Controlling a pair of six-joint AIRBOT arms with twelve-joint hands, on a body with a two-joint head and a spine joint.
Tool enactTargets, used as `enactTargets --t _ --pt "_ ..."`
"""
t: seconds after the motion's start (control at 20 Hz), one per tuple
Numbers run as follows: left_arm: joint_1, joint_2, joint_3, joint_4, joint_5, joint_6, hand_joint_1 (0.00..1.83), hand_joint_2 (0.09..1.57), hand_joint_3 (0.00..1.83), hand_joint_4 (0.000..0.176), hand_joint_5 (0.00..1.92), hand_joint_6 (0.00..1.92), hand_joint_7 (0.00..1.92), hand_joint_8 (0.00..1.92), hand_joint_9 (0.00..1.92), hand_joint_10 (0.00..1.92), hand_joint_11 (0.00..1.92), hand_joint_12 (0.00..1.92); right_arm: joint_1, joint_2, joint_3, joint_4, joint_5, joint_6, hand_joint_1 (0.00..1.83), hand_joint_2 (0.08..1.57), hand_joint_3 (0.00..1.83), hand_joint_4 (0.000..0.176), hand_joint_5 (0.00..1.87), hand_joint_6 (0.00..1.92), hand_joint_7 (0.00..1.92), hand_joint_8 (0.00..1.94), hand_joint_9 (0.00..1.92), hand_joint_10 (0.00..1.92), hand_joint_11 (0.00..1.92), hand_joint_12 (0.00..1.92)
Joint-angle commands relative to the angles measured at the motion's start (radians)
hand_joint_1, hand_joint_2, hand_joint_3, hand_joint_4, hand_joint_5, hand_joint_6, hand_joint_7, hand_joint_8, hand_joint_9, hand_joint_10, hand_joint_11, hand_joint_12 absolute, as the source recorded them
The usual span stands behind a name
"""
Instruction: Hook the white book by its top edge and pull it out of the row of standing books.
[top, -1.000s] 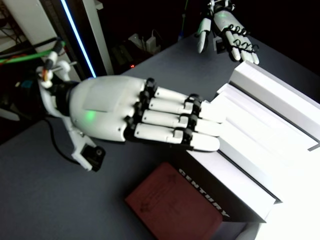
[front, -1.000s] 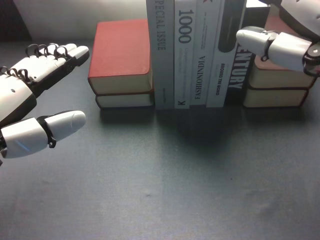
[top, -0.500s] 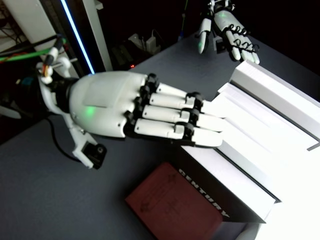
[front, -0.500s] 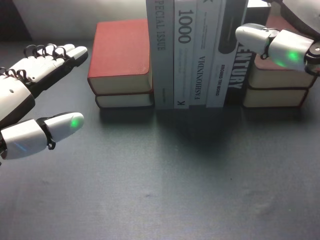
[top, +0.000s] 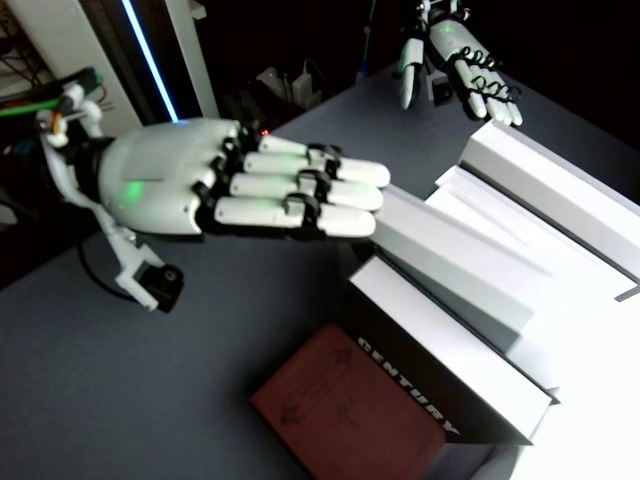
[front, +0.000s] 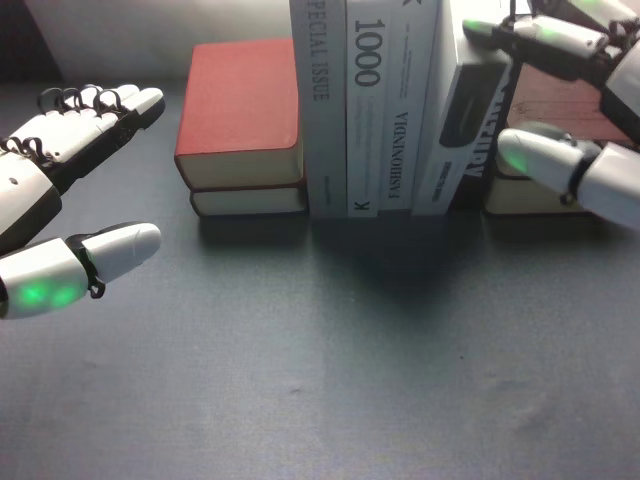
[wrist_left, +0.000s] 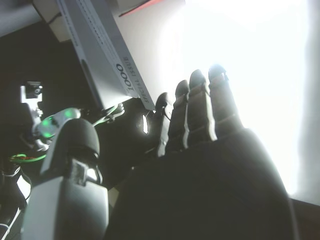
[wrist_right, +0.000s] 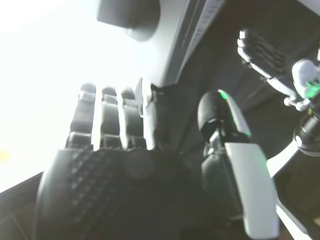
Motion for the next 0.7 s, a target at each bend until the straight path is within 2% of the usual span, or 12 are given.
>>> enactTargets --t 0.0,0.1,0.2,0.3,0.35,0.5,0.55,0.65 --pt "-0.003 0.003 -0.002 -0.017 -0.133 -0.004 0.28 1.33 0.00 0.081 0.00 0.00 0.00 0.00 0.00 0.00 0.00 0.00 -0.011 0.012 -0.008 -0.010 0.092 0.011 0.26 1.41 0.00 0.000 0.52 0.30 0.04 0.00 0.00 0.00 0.00 0.00" --pt "-0.002 0.003 -0.003 -0.021 -0.135 -0.004 0.26 1.33 0.00 0.080 0.00 0.00 0.00 0.00 0.00 0.00 0.00 0.00 -0.051 0.034 -0.033 -0.034 0.131 0.035 0.23 1.40 0.00 0.000 0.51 0.34 0.05 0.00 0.00 0.00 0.00 0.00" --pt "0.002 0.003 -0.004 -0.026 -0.140 -0.004 0.22 1.35 0.00 0.097 0.00 0.00 0.00 0.00 0.00 0.00 0.00 0.00 -0.091 0.047 -0.050 -0.051 0.157 0.070 0.18 1.41 0.00 0.000 0.51 0.33 0.06 0.01 0.00 0.00 0.00 0.00" --pt "0.005 0.004 -0.005 -0.029 -0.142 -0.004 0.21 1.35 0.00 0.100 0.00 0.00 0.00 0.00 0.00 0.00 0.00 0.00 -0.132 0.055 -0.061 -0.068 0.179 0.113 0.14 1.42 0.00 0.000 0.50 0.31 0.06 0.00 0.00 0.00 0.00 0.00" --pt "0.005 0.005 -0.005 -0.030 -0.142 -0.004 0.23 1.35 0.00 0.089 0.00 0.00 0.00 0.00 0.00 0.00 0.00 0.00 -0.156 0.061 -0.071 -0.071 0.194 0.122 0.15 1.41 0.00 0.000 0.50 0.30 0.07 0.01 0.00 0.00 0.00 0.00" --pt "0.009 0.006 -0.006 -0.034 -0.144 -0.004 0.25 1.35 0.00 0.081 0.00 0.00 0.00 0.00 0.00 0.00 0.00 0.00 -0.210 0.081 -0.096 -0.082 0.227 0.143 0.11 1.41 0.00 0.000 0.52 0.28 0.09 0.01 0.00 0.00 0.00 0.00" --pt "0.012 0.006 -0.006 -0.038 -0.146 -0.004 0.23 1.35 0.00 0.082 0.00 0.00 0.00 0.00 0.00 0.00 0.00 0.00 -0.224 0.084 -0.096 -0.089 0.232 0.166 0.09 1.40 0.00 0.000 0.54 0.29 0.11 0.01 0.00 0.00 0.00 0.00" --pt "0.016 0.006 -0.008 -0.042 -0.152 -0.004 0.24 1.35 0.00 0.095 0.00 0.00 0.00 0.00 0.00 0.00 0.00 0.00 -0.241 0.087 -0.100 -0.109 0.233 0.198 0.12 1.39 0.00 0.000 0.57 0.30 0.13 0.02 0.00 0.00 0.00 0.00"
